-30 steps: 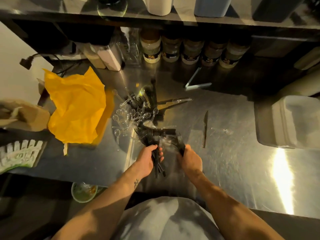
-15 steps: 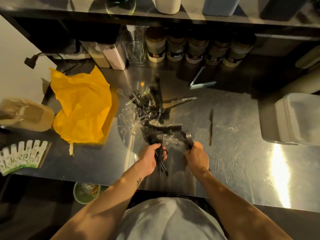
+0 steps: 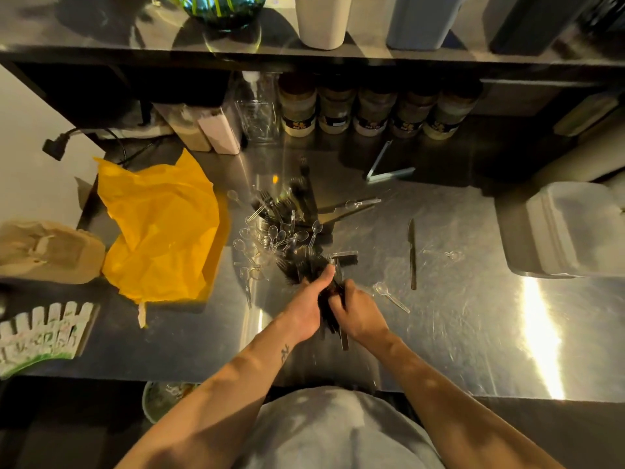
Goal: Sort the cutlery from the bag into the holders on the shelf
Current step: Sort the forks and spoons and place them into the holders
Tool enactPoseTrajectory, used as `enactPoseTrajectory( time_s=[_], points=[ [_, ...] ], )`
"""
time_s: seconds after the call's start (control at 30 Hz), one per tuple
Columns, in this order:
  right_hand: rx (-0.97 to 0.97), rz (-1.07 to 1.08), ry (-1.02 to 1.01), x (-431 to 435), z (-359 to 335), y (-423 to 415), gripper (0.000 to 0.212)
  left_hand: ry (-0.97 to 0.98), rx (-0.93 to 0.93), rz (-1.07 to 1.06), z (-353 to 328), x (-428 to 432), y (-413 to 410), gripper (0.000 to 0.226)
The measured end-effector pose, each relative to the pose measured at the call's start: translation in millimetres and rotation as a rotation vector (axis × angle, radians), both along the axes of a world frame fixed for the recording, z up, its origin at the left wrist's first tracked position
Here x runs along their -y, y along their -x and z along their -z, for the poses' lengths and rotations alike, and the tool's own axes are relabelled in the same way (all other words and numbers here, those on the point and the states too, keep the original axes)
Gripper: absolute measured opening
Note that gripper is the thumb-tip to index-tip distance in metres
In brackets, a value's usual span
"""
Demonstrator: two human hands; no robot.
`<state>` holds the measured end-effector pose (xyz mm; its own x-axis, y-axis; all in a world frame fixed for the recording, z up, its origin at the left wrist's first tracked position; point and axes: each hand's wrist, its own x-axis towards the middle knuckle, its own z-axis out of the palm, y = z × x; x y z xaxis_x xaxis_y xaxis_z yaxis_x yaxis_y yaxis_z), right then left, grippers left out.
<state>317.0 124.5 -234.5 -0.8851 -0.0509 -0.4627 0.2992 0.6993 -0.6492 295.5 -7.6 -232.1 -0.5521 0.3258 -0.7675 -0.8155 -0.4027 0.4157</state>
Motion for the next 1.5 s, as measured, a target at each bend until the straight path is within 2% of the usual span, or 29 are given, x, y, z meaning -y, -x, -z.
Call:
enactPoseTrajectory(
  time_s=[0.1, 0.27, 0.37, 0.47, 0.6, 0.7, 0.77, 0.83, 0.9, 0.93, 1.03, 1.1, 1.23, 1.4, 1.5],
  points=[
    [-0.024, -0.055, -0.058, 5, -8, 3, 0.026, 0.042, -0.024, -0.035, -2, -1, 4, 0.051],
    [-0.154, -0.16, -0.18, 18, -17, 3, 0.03, 0.14, -0.002, -0.068, -2, -6, 11, 0.046],
    [-0.159, -0.172, -0.172, 20, -24, 4, 0.033, 0.136, 0.023, -0.101, 3, -3, 15, 0.041],
    [-0.136, -0.102, -0.051, 20, -25, 4, 0.041, 0.194, 0.016, -0.155, 2, -3, 22, 0.037],
    [-0.113, 0.148, 0.222, 17, -21, 2, 0.047, 0.175, -0.035, -0.282, -7, 2, 33, 0.011],
    [-0.063, 0.332, 0.342, 12, -23, -1, 0.026, 0.154, -0.014, -0.357, -16, 7, 45, 0.013],
    [0.021, 0.556, 0.573, 14, -33, -3, 0.017, 0.16, -0.014, -0.399, -23, 6, 50, 0.016],
    [0.142, 0.852, 0.854, 21, -44, -1, 0.031, 0.186, -0.042, -0.431, -33, 0, 55, 0.022],
    [0.231, 1.067, 0.985, 29, -52, 6, 0.037, 0.231, -0.074, -0.46, -41, -10, 57, 0.029],
    [0.264, 1.107, 1.024, 33, -56, 11, 0.039, 0.256, -0.086, -0.475, -46, -16, 57, 0.029],
    [0.348, 1.102, 1.073, 41, -69, 23, 0.04, 0.383, -0.142, -0.464, -55, -35, 53, 0.026],
    [0.38, 1.124, 1.035, 43, -76, 28, 0.041, 0.483, -0.193, -0.44, -59, -43, 51, 0.027],
    [0.43, 1.045, 1.174, 30, -92, 35, 0.06, 0.617, -0.259, -0.311, -77, -56, 54, 0.029],
    [0.399, 0.827, 1.136, -3, -119, 45, 0.066, 0.626, -0.26, -0.214, -105, -71, 61, 0.038],
    [0.302, 0.64, 1.012, -27, -141, 55, 0.052, 0.577, -0.267, -0.145, -115, -77, 68, 0.043]
  ],
)
